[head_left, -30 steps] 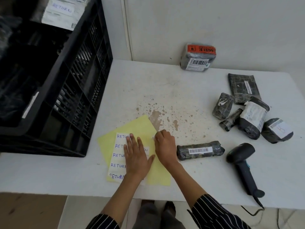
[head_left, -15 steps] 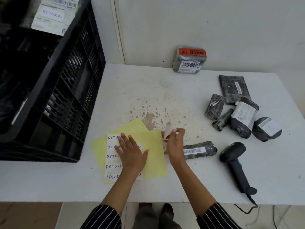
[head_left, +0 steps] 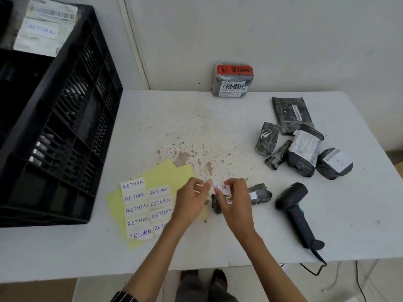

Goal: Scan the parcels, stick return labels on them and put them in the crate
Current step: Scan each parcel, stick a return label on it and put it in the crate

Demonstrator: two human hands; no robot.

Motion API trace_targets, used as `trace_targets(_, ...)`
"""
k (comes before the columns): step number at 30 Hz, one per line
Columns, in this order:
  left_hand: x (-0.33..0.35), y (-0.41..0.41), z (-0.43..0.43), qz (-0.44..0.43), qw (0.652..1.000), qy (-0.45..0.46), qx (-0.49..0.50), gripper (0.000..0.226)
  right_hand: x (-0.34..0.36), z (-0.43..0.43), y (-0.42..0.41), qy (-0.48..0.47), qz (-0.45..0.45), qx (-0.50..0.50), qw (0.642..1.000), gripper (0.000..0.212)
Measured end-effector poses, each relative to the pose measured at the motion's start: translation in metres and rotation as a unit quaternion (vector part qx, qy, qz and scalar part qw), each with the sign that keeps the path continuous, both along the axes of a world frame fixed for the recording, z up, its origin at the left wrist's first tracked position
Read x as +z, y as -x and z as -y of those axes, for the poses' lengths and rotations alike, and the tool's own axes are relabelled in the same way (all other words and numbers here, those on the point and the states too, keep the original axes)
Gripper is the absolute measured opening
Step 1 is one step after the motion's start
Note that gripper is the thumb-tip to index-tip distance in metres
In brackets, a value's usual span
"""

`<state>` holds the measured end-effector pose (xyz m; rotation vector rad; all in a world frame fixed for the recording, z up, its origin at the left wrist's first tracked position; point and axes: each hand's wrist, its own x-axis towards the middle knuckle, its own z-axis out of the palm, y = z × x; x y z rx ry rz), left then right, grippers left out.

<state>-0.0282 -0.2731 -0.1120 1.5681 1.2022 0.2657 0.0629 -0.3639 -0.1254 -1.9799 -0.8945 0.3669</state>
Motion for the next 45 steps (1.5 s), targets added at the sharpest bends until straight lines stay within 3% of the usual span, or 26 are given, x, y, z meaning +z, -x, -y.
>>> trace_targets(4, 0.004, -0.019, 0.028, 0.066, 0.990, 0.100, 0.068, 0.022, 0.000, 0.020, 0.001, 0.021, -0.032, 0.019, 0.999, 0.025)
trace_targets(10, -0.017, -0.019, 0.056, 0.068, 0.977, 0.188, 0.078, 0.009, -0.007, 0.060, -0.021, 0.081, -0.225, 0.051, 0.970, 0.025)
trace_targets(13, -0.017, -0.026, 0.063, 0.074, 0.974, 0.201, 0.076, 0.014, -0.012, 0.063, -0.031, 0.068, -0.211, 0.007, 0.975, 0.023)
trace_targets(17, -0.016, -0.041, 0.064, 0.045, 0.994, 0.090, 0.038, 0.012, -0.012, 0.054, -0.042, 0.032, -0.141, -0.050, 0.988, 0.024)
trace_targets(20, -0.022, -0.053, 0.059, 0.007, 0.999, -0.036, 0.019, 0.014, -0.015, 0.044, -0.049, 0.038, -0.069, -0.038, 0.996, 0.022)
trace_targets(25, -0.033, -0.059, 0.056, -0.048, 0.990, -0.136, -0.004, 0.004, -0.033, 0.037, -0.055, 0.071, 0.037, 0.003, 0.997, 0.020)
trace_targets(30, -0.039, -0.058, 0.059, -0.121, 0.952, -0.273, -0.061, 0.015, -0.046, 0.039, -0.057, 0.067, 0.105, 0.022, 0.992, 0.026)
trace_targets(34, -0.054, -0.053, 0.060, -0.080, 0.915, -0.378, -0.118, 0.048, -0.051, 0.038, -0.067, 0.098, 0.198, -0.014, 0.975, 0.032)
trace_targets(40, -0.073, -0.048, 0.057, -0.028, 0.923, -0.371, -0.101, 0.026, -0.065, 0.021, -0.065, 0.091, 0.137, -0.078, 0.983, 0.038)
trace_targets(45, -0.085, -0.046, 0.054, -0.011, 0.941, -0.325, -0.089, 0.040, -0.067, 0.015, -0.065, 0.045, 0.042, -0.127, 0.990, 0.008)
